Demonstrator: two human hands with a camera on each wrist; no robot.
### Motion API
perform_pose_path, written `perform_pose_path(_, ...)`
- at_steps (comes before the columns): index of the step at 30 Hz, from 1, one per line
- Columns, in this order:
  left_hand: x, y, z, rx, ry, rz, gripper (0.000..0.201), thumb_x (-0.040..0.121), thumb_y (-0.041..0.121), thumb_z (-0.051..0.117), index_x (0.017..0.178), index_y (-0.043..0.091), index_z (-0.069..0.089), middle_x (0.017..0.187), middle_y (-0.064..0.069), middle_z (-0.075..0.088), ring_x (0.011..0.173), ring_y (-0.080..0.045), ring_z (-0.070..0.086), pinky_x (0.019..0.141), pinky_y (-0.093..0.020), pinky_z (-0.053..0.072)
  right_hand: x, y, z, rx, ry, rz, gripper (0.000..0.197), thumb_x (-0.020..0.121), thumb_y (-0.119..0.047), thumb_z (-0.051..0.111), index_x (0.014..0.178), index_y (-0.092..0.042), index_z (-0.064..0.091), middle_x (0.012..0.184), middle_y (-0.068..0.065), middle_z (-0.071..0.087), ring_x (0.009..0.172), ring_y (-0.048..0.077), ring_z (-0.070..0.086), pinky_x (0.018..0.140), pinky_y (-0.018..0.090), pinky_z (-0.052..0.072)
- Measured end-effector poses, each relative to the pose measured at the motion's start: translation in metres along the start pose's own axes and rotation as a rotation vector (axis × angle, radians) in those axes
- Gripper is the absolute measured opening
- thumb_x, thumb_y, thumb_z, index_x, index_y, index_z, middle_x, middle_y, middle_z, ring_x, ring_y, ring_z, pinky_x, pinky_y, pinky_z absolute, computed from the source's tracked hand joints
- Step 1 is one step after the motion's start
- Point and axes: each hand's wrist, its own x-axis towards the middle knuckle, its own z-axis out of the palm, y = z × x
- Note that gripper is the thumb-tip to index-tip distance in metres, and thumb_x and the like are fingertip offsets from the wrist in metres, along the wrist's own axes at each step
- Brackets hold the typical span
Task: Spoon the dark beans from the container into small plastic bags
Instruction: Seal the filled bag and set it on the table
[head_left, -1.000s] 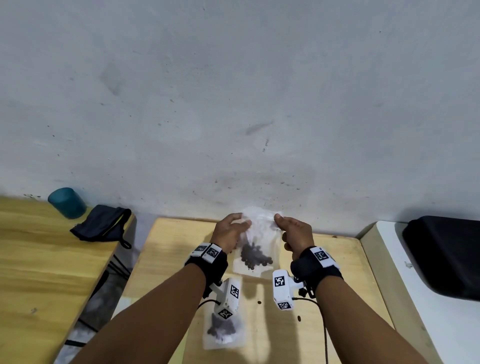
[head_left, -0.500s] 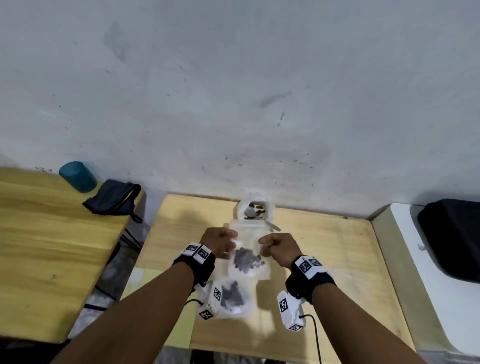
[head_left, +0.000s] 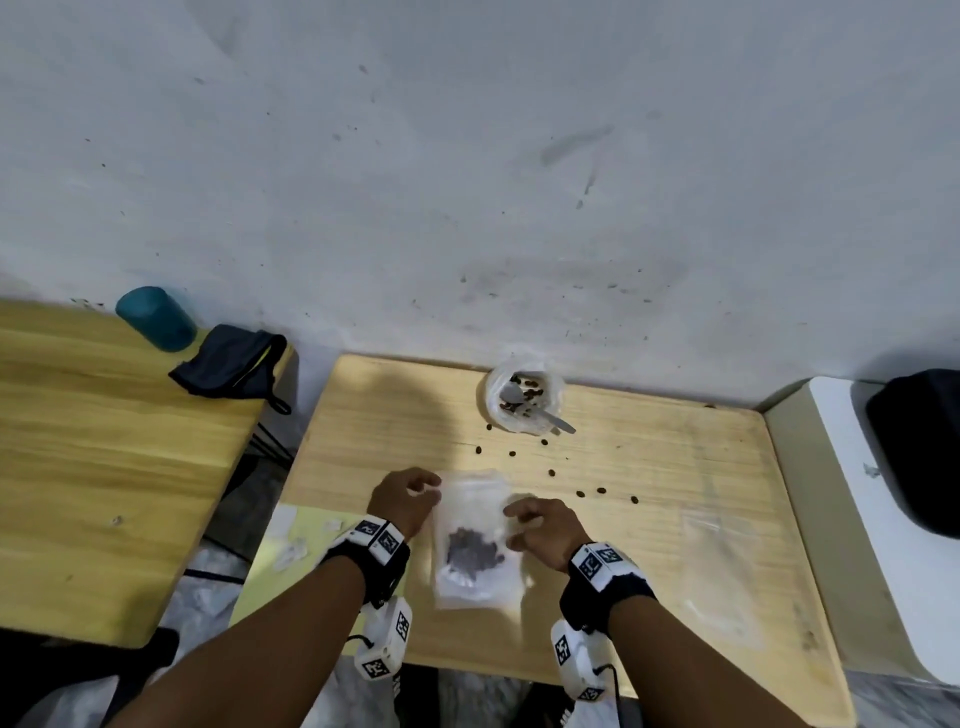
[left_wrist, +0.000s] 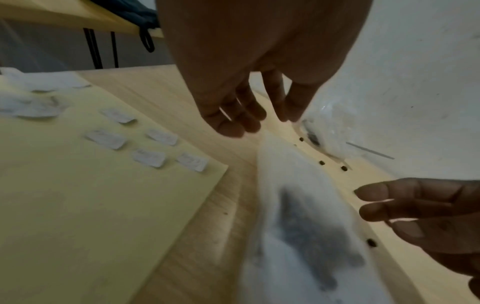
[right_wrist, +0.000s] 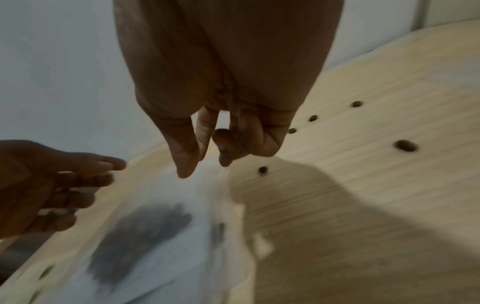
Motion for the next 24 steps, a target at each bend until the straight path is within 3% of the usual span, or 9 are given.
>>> perform_pose_path(2,-0.002,0.014,0.008,-0.03,0.081,0.068,0.008,0.083,0.019,0.068,0.085,0.026,0.07,0.089,0.001,0.065,0.083,-0.02,0.062,0.074,-0.027,0.049,-0.005,0.012,-0.016,0.048,0.097,-0.047,0.029,0.076,-0.007,0.077,0.101,-0.021,0.071,0.102,-0.007,0.064,0.099,0.014,0.061,0.075,0.011,0.044)
perform_pose_path(4,-0.005,0.032,0.028,-0.059,0.055,0.111,0.013,0.083,0.016,0.067,0.078,0.029,0.068,0.08,0.003,0.067,0.078,-0.018,0.062,0.073,-0.027,0.05,-0.013,0.026,-0.037,0.108,0.19,-0.073,0.018,0.075,-0.003,0.077,0.087,-0.014,0.07,0.094,-0.008,0.065,0.095,0.014,0.061,0.065,0.004,0.041)
perform_pose_path(8,-0.013,0.066,0.09,-0.059,-0.142,0.142,0.019,0.08,0.017,0.068,0.069,0.032,0.067,0.073,0.003,0.068,0.072,-0.02,0.062,0.073,-0.036,0.055,-0.028,0.067,-0.087,0.159,0.313,-0.005,0.032,0.078,-0.002,0.075,0.07,-0.031,0.064,0.096,-0.004,0.069,0.098,0.012,0.061,0.078,0.016,0.043)
perform_pose_path(10,-0.019,0.079,0.121,-0.038,-0.223,0.159,0.013,0.079,0.021,0.067,0.07,0.029,0.068,0.077,0.001,0.07,0.078,-0.025,0.066,0.071,-0.037,0.056,-0.032,0.092,-0.11,0.18,0.381,0.042,0.029,0.078,-0.002,0.075,0.067,-0.027,0.064,0.101,0.003,0.071,0.104,0.02,0.063,0.082,0.023,0.043)
perform_pose_path(12,-0.025,0.095,0.157,-0.019,-0.33,0.149,0.009,0.084,0.017,0.066,0.078,0.023,0.069,0.083,-0.003,0.069,0.074,-0.027,0.066,0.059,-0.028,0.051,-0.04,0.119,-0.132,0.202,0.457,0.12,0.016,0.077,-0.007,0.078,0.076,-0.019,0.066,0.101,0.005,0.071,0.104,0.025,0.064,0.082,0.026,0.044)
perform_pose_path(15,-0.034,0.11,0.208,-0.044,-0.475,0.041,0.007,0.087,0.014,0.063,0.084,0.018,0.068,0.083,-0.004,0.065,0.06,-0.02,0.06,0.046,-0.022,0.041,-0.052,0.155,-0.158,0.233,0.564,0.227,0.028,0.076,-0.017,0.079,0.098,-0.025,0.065,0.108,0.004,0.065,0.098,0.023,0.061,0.081,0.026,0.043)
perform_pose_path(17,-0.041,0.118,0.24,-0.066,-0.542,-0.009,0.009,0.087,0.014,0.063,0.082,0.021,0.067,0.081,-0.004,0.063,0.059,-0.019,0.058,0.048,-0.023,0.04,-0.059,0.177,-0.171,0.223,0.612,0.298,0.04,0.076,-0.019,0.078,0.113,-0.026,0.063,0.115,0.004,0.063,0.1,0.023,0.06,0.083,0.027,0.045)
perform_pose_path(20,-0.052,0.128,0.274,-0.063,-0.574,-0.029,0.007,0.085,0.018,0.065,0.085,0.024,0.067,0.084,-0.001,0.064,0.07,-0.017,0.059,0.053,-0.023,0.043,-0.061,0.204,-0.178,0.169,0.588,0.381,0.062,0.074,-0.021,0.078,0.131,-0.019,0.054,0.125,0.008,0.062,0.112,0.028,0.06,0.089,0.03,0.047)
perform_pose_path(24,-0.055,0.132,0.306,-0.024,-0.522,-0.025,0.011,0.078,0.022,0.071,0.087,0.028,0.067,0.099,0.001,0.066,0.086,-0.018,0.059,0.075,-0.032,0.052,-0.058,0.22,-0.177,0.121,0.528,0.401,0.063,0.074,-0.027,0.078,0.13,-0.015,0.054,0.126,0.009,0.06,0.114,0.027,0.059,0.092,0.031,0.048)
